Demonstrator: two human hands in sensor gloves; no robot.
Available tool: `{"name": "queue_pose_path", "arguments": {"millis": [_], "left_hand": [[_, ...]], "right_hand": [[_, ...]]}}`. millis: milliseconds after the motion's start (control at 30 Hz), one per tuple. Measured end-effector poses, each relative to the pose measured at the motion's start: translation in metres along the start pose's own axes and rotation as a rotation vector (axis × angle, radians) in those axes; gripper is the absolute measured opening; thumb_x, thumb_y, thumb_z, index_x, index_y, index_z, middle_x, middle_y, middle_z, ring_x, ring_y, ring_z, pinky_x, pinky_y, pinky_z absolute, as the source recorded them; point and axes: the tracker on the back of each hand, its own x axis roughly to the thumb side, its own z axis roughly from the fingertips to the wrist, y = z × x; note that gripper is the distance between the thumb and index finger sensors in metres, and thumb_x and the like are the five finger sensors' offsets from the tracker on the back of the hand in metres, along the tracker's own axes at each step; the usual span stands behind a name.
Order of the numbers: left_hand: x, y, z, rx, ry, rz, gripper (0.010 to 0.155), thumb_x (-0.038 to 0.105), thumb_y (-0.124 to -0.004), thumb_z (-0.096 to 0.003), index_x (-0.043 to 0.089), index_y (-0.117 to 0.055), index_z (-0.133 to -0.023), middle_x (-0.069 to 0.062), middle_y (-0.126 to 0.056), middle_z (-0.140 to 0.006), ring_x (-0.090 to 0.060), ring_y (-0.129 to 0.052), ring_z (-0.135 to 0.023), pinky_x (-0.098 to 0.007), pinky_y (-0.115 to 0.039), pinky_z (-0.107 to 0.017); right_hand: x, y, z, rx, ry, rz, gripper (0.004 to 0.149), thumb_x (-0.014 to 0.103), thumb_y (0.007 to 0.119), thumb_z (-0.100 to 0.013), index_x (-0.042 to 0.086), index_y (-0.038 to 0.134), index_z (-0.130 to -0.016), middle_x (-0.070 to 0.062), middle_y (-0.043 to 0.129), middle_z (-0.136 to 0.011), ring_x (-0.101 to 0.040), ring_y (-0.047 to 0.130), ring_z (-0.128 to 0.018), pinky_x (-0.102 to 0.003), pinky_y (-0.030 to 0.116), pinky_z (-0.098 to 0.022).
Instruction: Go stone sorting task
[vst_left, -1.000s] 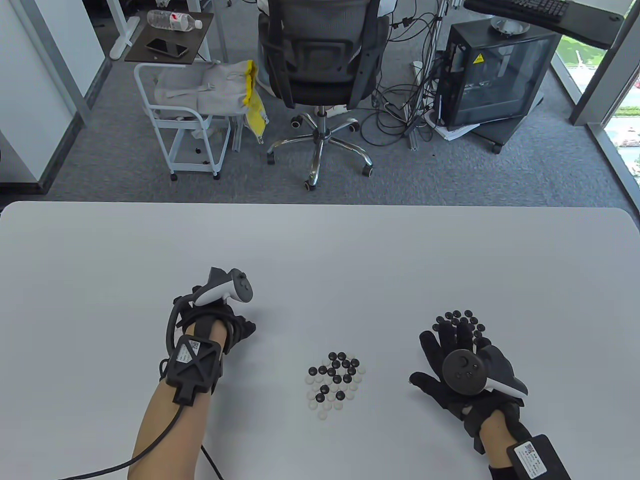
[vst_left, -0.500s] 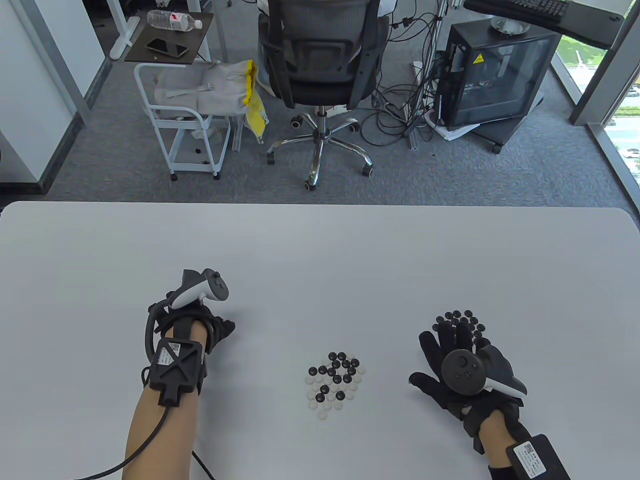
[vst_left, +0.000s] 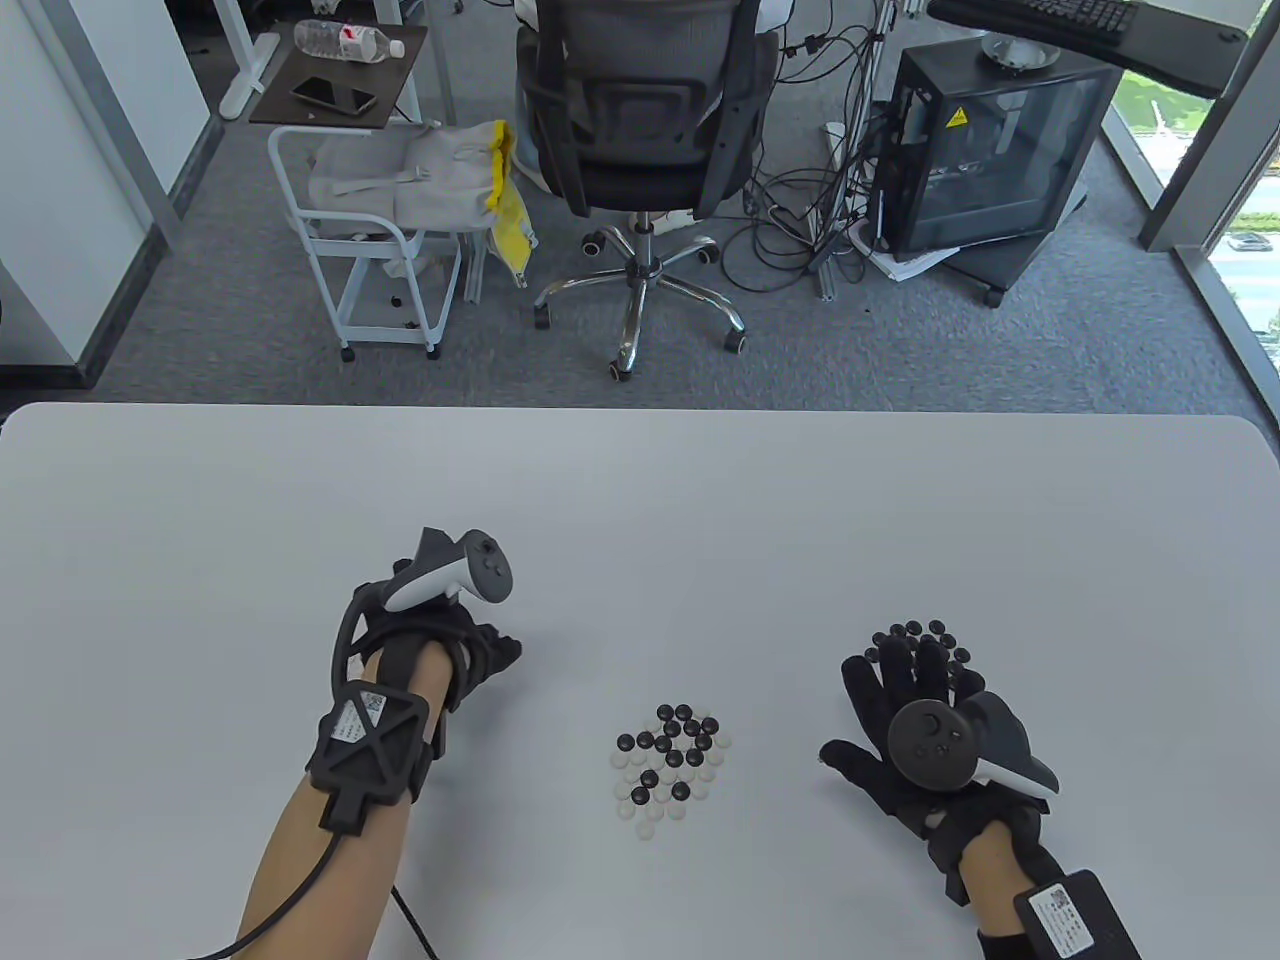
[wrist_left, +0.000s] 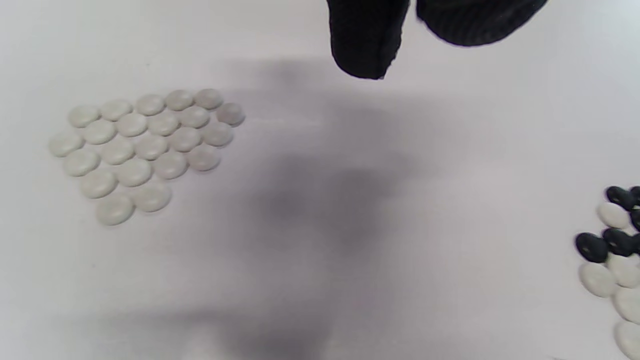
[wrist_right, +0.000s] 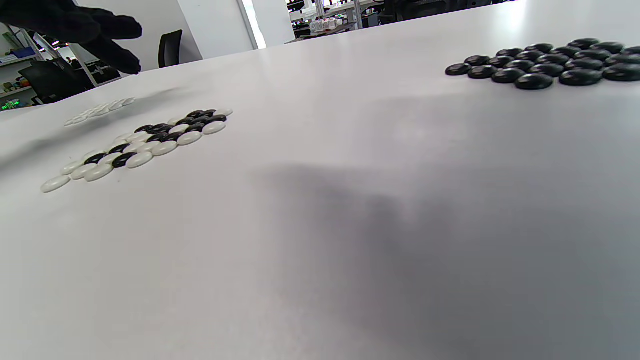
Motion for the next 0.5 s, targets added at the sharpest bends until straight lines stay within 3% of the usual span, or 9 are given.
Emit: {"name": "queue_pose_path", "arguments": {"millis": [300, 500], "left_hand": [[0.115, -0.025, 0.008, -0.037, -0.365, -0.174, 0.069, 0.055, -0.052, -0.0503, 0.032, -0.053, -0.115, -0.02, 0.012, -0.111, -0.054, 0.017, -0.091, -0.082, -0.003, -0.054], [0.155, -0.049, -0.013, -0.092, -0.416, -0.229, 0.069, 0.055, -0.05, -0.0503, 0.035, -0.042, -0.116, -0.02, 0.015, -0.11, -0.054, 0.019, -0.091, -0.082, -0.001, -0.053]], "right_hand": [[0.001, 0.003, -0.002, 0.014, -0.001, 0.008, 0.085, 0.052, 0.051, -0.065, -0.005, 0.016, -0.118, -0.047, -0.001, -0.109, -0.068, -0.009, -0.088, -0.087, 0.004, -0.053], [0.001, 0.003, -0.001, 0.007, -0.004, 0.005, 0.085, 0.052, 0.051, -0.065, -0.005, 0.016, -0.118, -0.047, 0.0, -0.11, -0.068, -0.008, -0.089, -0.087, 0.004, -0.053]]}}
